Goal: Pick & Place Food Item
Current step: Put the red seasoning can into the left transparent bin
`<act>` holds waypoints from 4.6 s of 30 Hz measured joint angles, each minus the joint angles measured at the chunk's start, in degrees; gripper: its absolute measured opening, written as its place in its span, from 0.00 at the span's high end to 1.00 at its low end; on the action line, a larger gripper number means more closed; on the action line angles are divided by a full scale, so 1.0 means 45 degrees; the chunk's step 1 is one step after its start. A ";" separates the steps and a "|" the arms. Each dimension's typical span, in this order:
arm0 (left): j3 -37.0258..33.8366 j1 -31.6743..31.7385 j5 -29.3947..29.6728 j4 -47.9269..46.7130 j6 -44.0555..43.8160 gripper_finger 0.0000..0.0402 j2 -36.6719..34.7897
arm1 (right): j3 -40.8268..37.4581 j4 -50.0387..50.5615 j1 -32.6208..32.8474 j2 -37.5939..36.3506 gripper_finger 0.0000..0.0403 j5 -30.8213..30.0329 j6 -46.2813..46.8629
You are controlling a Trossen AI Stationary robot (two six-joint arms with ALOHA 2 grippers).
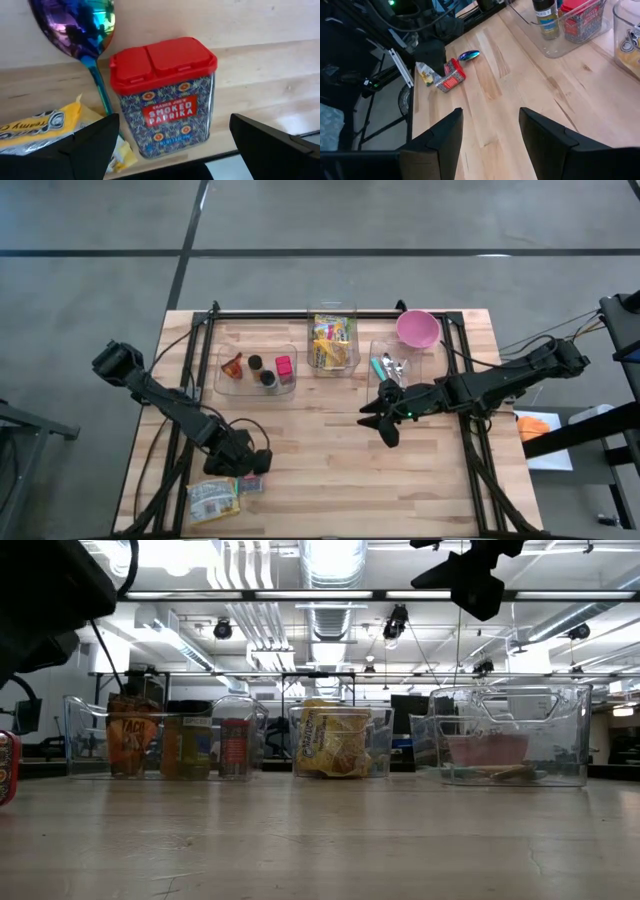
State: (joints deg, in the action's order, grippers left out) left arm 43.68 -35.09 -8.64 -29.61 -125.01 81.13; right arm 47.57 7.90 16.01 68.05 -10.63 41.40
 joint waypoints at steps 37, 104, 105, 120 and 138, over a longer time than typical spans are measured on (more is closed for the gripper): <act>0.0039 0.0092 -0.0085 0.1989 0.1046 0.26 0.2577 | 0.0000 0.0040 0.0000 -0.0005 0.53 0.0073 -0.0531; 0.4231 0.6499 0.6387 0.3739 1.6928 0.26 -0.0308 | 0.9568 0.6598 0.0404 0.5745 0.33 -0.4962 0.3125; 0.4231 0.6499 0.6283 0.3757 1.6996 0.26 -0.0308 | 0.9568 0.6607 0.0344 0.5772 0.30 -0.4959 0.3212; 0.4211 0.6713 0.5439 0.3950 1.7204 0.26 -0.0308 | 0.9534 0.6485 0.0049 0.6300 0.15 -0.5032 0.3165; 0.5557 0.8023 0.2258 0.4329 1.7050 0.26 -0.0318 | 0.9564 0.5844 0.0505 0.5960 0.15 -0.7691 0.1430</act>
State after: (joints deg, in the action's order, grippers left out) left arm 68.69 1.01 1.52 -10.13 -48.29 79.70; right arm 90.61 34.20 18.28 94.87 -45.24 47.83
